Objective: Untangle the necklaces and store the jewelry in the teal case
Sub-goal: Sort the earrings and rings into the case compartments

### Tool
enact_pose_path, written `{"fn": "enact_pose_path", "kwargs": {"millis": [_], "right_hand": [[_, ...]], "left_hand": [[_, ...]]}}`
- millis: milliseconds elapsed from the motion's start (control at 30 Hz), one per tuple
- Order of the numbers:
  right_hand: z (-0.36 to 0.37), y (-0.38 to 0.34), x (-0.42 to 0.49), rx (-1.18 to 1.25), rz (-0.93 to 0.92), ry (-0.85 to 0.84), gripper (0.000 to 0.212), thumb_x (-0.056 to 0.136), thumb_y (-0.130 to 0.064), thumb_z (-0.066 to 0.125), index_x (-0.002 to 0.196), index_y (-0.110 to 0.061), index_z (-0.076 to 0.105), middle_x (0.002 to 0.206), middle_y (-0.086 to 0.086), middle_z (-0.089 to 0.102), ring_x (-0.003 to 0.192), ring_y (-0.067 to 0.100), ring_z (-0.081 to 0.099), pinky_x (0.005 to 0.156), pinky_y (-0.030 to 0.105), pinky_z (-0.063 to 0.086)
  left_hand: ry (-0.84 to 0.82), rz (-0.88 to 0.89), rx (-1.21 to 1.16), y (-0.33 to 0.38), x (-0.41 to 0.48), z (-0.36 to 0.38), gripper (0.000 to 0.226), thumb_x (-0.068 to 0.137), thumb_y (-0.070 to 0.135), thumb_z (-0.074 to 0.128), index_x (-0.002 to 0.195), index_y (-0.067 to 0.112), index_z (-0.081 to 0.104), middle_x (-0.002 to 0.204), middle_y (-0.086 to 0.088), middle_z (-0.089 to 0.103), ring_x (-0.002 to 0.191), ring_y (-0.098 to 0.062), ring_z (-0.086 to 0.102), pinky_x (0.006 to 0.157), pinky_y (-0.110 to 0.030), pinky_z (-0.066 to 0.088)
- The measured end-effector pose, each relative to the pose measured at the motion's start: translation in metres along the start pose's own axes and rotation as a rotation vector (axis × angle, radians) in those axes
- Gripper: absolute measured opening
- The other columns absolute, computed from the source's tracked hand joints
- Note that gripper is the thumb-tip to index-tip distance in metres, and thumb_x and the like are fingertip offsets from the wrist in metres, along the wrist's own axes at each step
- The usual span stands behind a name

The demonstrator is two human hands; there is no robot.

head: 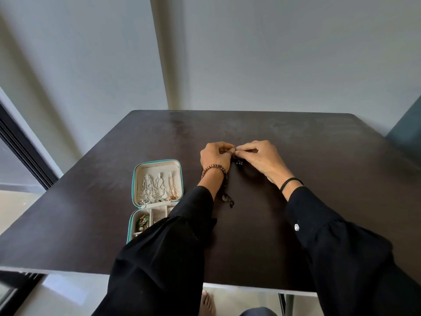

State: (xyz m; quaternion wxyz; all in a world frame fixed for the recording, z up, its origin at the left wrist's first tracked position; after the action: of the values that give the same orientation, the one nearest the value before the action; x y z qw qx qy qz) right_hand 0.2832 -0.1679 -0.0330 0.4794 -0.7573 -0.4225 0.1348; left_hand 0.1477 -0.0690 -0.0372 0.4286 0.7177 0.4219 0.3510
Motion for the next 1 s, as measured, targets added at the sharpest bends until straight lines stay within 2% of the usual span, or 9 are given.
{"fn": "enact_pose_path", "kwargs": {"millis": [100, 167, 433, 567, 667, 900, 1000], "right_hand": [[-0.004, -0.004, -0.004, -0.033, -0.011, 0.075, 0.013, 0.087, -0.03, 0.075, 0.097, -0.026, 0.083, 0.103, -0.009, 0.074, 0.108, 0.012, 0.064, 0.094, 0.025, 0.048], [-0.004, -0.007, -0.006, -0.061, -0.027, 0.097, 0.011, 0.088, -0.029, 0.072, 0.093, -0.027, 0.082, 0.099, -0.01, 0.073, 0.102, 0.011, 0.065, 0.09, 0.025, 0.05], [-0.008, -0.011, -0.017, 0.027, -0.09, 0.13, 0.011, 0.097, -0.026, 0.065, 0.098, -0.024, 0.075, 0.099, -0.011, 0.074, 0.096, 0.007, 0.067, 0.088, 0.032, 0.056], [-0.008, -0.01, -0.031, 0.058, -0.082, 0.15, 0.009, 0.099, -0.027, 0.063, 0.098, -0.026, 0.071, 0.099, -0.014, 0.073, 0.098, 0.003, 0.067, 0.087, 0.035, 0.058], [-0.011, -0.011, -0.048, 0.088, -0.075, 0.165, 0.008, 0.099, -0.026, 0.065, 0.098, -0.026, 0.072, 0.099, -0.015, 0.074, 0.098, -0.002, 0.066, 0.088, 0.03, 0.057], [-0.018, -0.011, -0.092, 0.113, -0.001, 0.14, 0.009, 0.097, -0.029, 0.067, 0.101, -0.026, 0.075, 0.098, -0.014, 0.074, 0.097, -0.001, 0.067, 0.084, 0.023, 0.054], [-0.019, -0.01, -0.109, 0.143, 0.068, 0.096, 0.009, 0.097, -0.03, 0.067, 0.099, -0.03, 0.076, 0.099, -0.012, 0.076, 0.1, 0.006, 0.069, 0.091, 0.03, 0.056]], "left_hand": [[-0.018, -0.018, -0.021, 0.0, -0.001, 0.001, 0.009, 0.086, 0.017, 0.075, 0.093, 0.02, 0.079, 0.088, 0.003, 0.076, 0.089, -0.009, 0.069, 0.09, -0.025, 0.054], [-0.038, -0.034, -0.024, 0.0, -0.002, 0.002, 0.009, 0.086, 0.018, 0.074, 0.093, 0.022, 0.078, 0.087, 0.004, 0.076, 0.089, -0.009, 0.069, 0.09, -0.025, 0.054], [-0.077, -0.086, -0.144, -0.001, -0.01, 0.0, 0.006, 0.085, 0.023, 0.075, 0.089, 0.025, 0.078, 0.077, 0.008, 0.071, 0.077, -0.007, 0.066, 0.085, -0.028, 0.057], [-0.107, -0.114, -0.159, -0.003, -0.024, 0.001, 0.005, 0.085, 0.023, 0.076, 0.09, 0.024, 0.078, 0.086, 0.005, 0.076, 0.088, -0.008, 0.07, 0.088, -0.027, 0.056], [-0.108, -0.119, -0.158, -0.004, -0.038, -0.002, 0.006, 0.085, 0.023, 0.076, 0.09, 0.022, 0.078, 0.087, 0.004, 0.076, 0.088, -0.009, 0.071, 0.09, -0.028, 0.056], [-0.176, -0.123, -0.181, -0.004, -0.073, -0.013, 0.004, 0.081, 0.028, 0.081, 0.081, 0.027, 0.077, 0.09, 0.002, 0.077, 0.094, -0.012, 0.071, 0.097, -0.032, 0.054], [-0.22, -0.103, -0.192, 0.005, -0.091, -0.02, 0.006, 0.08, 0.028, 0.082, 0.077, 0.027, 0.076, 0.087, 0.002, 0.077, 0.096, -0.013, 0.07, 0.099, -0.034, 0.053]]}}
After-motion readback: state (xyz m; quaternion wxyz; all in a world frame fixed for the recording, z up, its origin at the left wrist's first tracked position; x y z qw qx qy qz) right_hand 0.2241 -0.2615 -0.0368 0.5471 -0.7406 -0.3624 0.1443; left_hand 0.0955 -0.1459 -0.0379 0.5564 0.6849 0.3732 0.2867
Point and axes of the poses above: each hand's wrist, its own x-axis towards the middle knuckle, its own z-axis out of the palm, y = z × x, the point moved 10 cm from there along x, towards the middle knuckle
